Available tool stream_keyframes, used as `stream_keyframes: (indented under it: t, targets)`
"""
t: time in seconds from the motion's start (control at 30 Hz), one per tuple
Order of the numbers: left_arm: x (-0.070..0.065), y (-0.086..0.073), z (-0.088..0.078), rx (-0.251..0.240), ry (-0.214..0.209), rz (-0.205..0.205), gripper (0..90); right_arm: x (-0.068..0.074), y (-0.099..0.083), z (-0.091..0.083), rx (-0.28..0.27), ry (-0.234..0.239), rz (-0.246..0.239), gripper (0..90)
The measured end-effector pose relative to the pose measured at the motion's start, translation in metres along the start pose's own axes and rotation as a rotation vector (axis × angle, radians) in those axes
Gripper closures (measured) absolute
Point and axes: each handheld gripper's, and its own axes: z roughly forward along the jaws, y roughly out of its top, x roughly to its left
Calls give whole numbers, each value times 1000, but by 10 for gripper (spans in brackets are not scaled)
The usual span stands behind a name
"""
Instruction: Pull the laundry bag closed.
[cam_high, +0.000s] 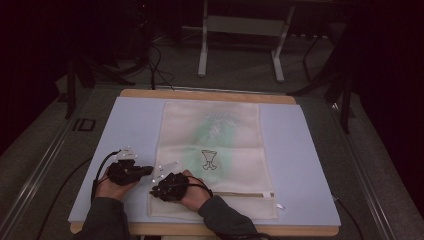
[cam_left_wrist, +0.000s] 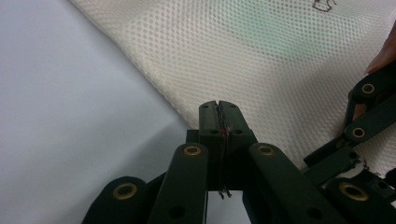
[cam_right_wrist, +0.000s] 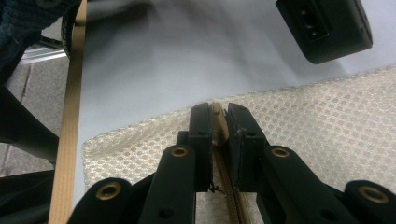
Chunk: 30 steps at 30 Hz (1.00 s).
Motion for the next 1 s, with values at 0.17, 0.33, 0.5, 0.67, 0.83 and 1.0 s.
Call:
stream_keyframes:
  t: [0.17, 0.33, 0.5, 0.67, 0.83, 1.0]
  targets:
    - [-4, -1, 2, 30, -24, 15, 886, 2, 0, 0, 6, -12, -22, 817]
    - [-7, -1, 6, 61, -41, 31, 889, 3, -2, 0, -5, -21, -30, 818]
    - [-9, -2, 9, 95, -56, 43, 892, 2, -3, 0, -11, -11, -29, 819]
    - [-12, -6, 11, 113, -76, 44, 892, 2, -4, 0, -15, -12, -25, 819]
    - [-16, -6, 13, 141, -64, 45, 894, 2, -4, 0, -15, -13, -25, 819]
    - [-20, -5, 10, 184, -53, 16, 895, 3, -4, 0, -10, -25, -34, 820]
